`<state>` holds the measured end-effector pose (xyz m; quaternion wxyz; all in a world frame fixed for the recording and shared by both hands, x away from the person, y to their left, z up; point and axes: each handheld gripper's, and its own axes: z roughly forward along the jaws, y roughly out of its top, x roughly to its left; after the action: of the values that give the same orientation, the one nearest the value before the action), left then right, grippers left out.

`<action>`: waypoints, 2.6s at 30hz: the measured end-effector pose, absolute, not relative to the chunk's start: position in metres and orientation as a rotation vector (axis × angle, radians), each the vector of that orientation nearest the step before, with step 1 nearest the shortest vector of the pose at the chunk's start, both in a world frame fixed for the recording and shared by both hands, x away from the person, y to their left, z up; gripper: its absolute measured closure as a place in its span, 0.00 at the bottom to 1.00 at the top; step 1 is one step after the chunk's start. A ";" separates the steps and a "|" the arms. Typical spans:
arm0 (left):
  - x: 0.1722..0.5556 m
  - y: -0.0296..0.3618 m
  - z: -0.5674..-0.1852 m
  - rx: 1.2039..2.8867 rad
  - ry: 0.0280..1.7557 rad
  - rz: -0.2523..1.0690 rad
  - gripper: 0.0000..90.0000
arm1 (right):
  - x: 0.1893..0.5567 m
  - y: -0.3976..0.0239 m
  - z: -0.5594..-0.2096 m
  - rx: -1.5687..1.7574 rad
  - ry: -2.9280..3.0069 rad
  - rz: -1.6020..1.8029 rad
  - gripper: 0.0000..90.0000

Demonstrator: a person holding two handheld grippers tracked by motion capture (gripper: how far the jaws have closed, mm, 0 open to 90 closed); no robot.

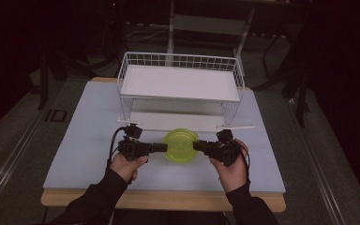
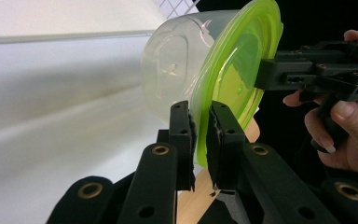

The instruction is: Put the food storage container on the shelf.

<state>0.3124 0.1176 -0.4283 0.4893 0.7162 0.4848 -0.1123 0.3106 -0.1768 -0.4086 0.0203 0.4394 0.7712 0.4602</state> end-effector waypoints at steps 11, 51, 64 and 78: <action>0.325 0.125 -0.388 1.731 1.145 -0.215 0.92 | 0.319 -0.170 -0.377 1.328 2.343 1.460 0.90; 0.424 0.129 -0.305 1.685 1.266 -0.033 0.90 | 0.430 -0.147 -0.296 1.540 2.237 1.476 0.90; 0.438 0.124 -0.312 1.671 1.270 -0.047 0.86 | 0.446 -0.150 -0.301 1.615 2.237 1.442 0.90; 0.447 0.119 -0.316 1.642 1.301 -0.012 0.74 | 0.463 -0.149 -0.299 1.651 2.265 1.405 0.77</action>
<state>0.4468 0.1187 -0.3161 0.4996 0.6789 0.5380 -0.0051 0.4626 -0.1495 -0.2993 0.0032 0.5265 0.7224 0.4482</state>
